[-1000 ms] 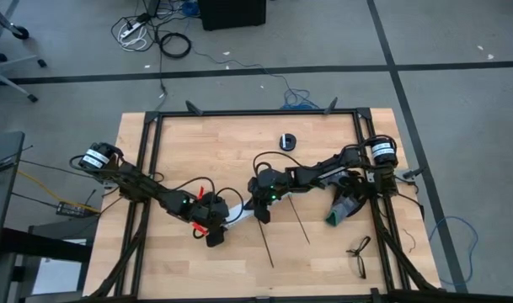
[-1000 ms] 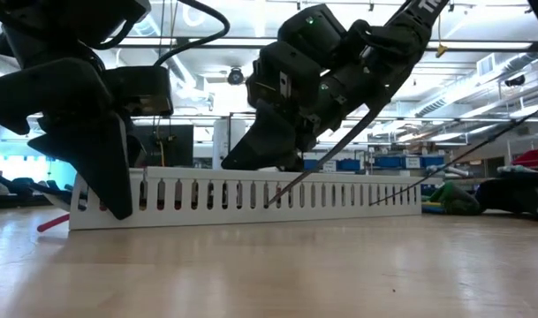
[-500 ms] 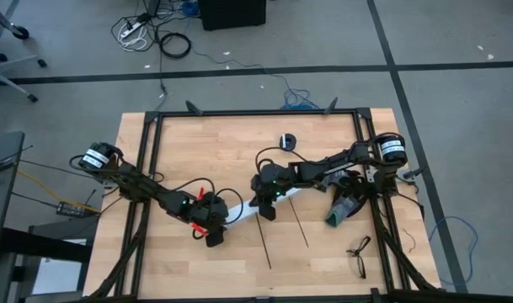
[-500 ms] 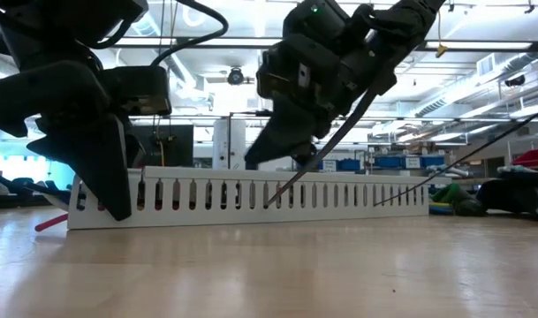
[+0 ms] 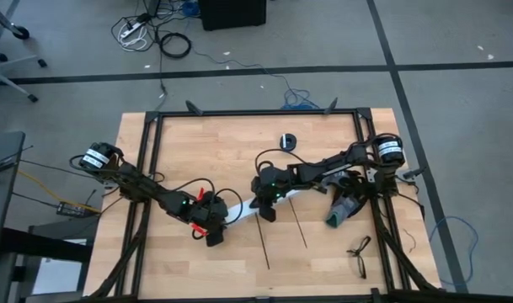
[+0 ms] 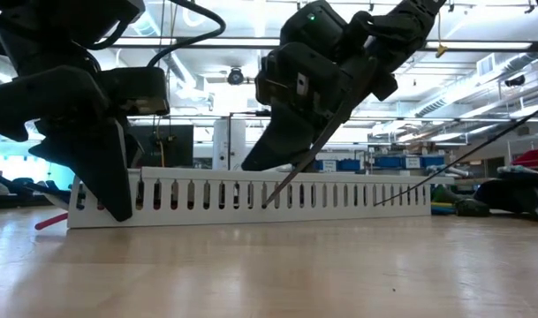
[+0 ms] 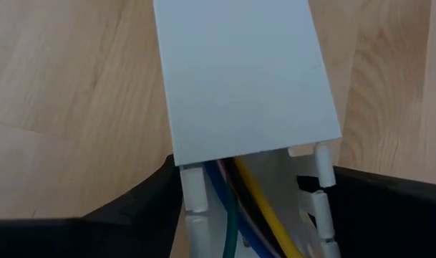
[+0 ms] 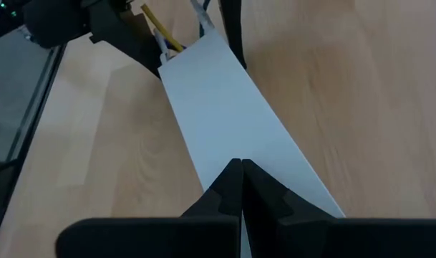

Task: Ziptie cables
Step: Close the white cable duct

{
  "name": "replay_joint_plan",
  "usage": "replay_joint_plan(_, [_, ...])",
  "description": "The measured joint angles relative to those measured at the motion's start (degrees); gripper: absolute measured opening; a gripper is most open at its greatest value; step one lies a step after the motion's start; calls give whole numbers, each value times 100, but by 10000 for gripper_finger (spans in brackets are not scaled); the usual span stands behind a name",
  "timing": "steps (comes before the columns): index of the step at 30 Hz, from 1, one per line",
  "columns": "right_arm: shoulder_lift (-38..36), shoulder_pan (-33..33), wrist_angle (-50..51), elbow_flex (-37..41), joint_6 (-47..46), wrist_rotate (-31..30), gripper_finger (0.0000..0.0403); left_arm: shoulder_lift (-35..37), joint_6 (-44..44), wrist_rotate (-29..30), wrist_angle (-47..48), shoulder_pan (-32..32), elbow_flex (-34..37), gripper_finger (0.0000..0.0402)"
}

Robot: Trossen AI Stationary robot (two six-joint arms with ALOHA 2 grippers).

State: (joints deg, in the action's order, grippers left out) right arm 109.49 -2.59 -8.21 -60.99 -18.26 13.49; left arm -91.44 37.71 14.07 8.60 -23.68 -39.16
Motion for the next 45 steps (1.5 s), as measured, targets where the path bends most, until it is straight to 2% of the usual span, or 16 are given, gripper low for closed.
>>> replay_joint_plan(6, [42, -75, -217, 0, -82, -130, 0, -6, -13, 48, -7, 0, -2, 249])
replay_joint_plan(12, [473, -135, -1043, -12, -530, 91, 0, -6, -22, 88, -20, 0, 0, 248])
replay_joint_plan(18, [348, -144, -1149, 2, -615, 81, 0, -11, -37, 112, -29, 4, 0, 248])
replay_joint_plan(23, [41, -81, -595, 11, -352, 112, 0, -13, -28, 153, -29, 15, -2, 248])
replay_joint_plan(29, [-479, 14, 476, 11, 238, -177, 0, -13, -15, 135, -33, 15, -2, 248])
replay_joint_plan(34, [-554, 73, 1057, 7, 466, -203, 0, -13, -6, 124, -29, 15, -2, 248])
replay_joint_plan(38, [-406, 48, 1033, -8, 503, -231, 0, -11, 5, 109, -15, 15, -2, 248])
replay_joint_plan(45, [27, -33, 202, -27, 228, -257, 0, -4, 5, 114, 24, 9, -2, 248])
